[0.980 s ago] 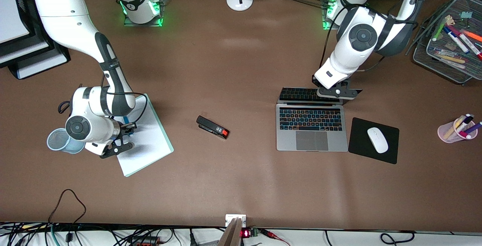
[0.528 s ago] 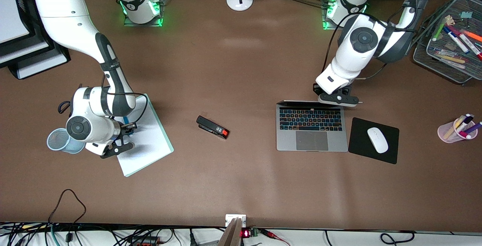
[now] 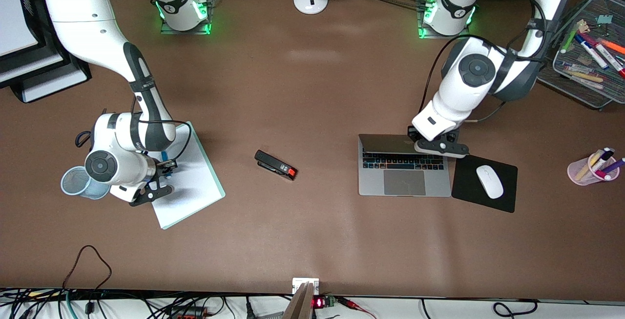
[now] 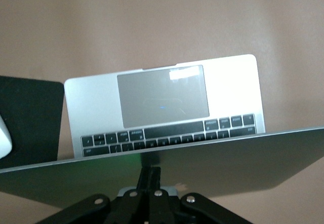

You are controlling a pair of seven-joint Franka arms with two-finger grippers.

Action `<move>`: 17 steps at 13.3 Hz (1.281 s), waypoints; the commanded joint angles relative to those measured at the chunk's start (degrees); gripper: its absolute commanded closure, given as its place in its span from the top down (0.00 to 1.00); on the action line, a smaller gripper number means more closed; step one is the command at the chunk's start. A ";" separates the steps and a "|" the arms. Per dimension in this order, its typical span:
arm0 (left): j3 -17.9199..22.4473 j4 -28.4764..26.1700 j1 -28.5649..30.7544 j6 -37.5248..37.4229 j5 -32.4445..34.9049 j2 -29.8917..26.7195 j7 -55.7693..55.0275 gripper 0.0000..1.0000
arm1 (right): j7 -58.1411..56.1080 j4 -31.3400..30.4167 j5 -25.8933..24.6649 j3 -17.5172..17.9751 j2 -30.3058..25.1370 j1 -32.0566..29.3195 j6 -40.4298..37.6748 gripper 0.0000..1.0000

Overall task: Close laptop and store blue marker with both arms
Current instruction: 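Push the laptop lid down with the left gripper, then carry the marker toward the blue cup while the left gripper presses the lid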

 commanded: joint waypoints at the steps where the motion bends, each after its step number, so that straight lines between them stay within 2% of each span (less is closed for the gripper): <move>1: -0.20 5.06 0.31 -0.02 1.92 4.94 0.01 0.00 | -1.34 2.93 0.22 0.12 0.13 0.19 -1.07 0.09; 2: -0.20 5.85 0.23 -0.02 2.35 6.08 0.01 0.00 | -1.52 3.20 0.22 0.12 -0.65 0.28 -1.24 0.06; 5: -0.20 7.70 0.31 1.89 8.59 9.77 -0.51 0.00 | -4.92 3.20 0.74 0.64 -5.39 -0.16 -4.49 0.05; 9: 0.59 9.10 0.05 8.23 8.86 14.25 -0.42 0.00 | -20.73 3.20 6.01 0.56 -11.36 -1.03 -6.94 0.01; 11: 0.50 10.51 0.05 10.51 8.95 17.15 -0.42 0.00 | -28.11 3.37 6.37 0.65 -14.44 -2.96 -10.63 0.00; 13: 0.68 11.13 0.05 13.15 9.04 19.44 -0.34 0.00 | -38.99 3.81 9.60 0.30 -16.82 -4.81 -11.09 0.01; 17: 1.82 11.13 -0.48 18.68 9.04 22.96 0.10 0.00 | -61.94 5.57 18.92 0.21 -17.01 -12.62 -16.00 0.01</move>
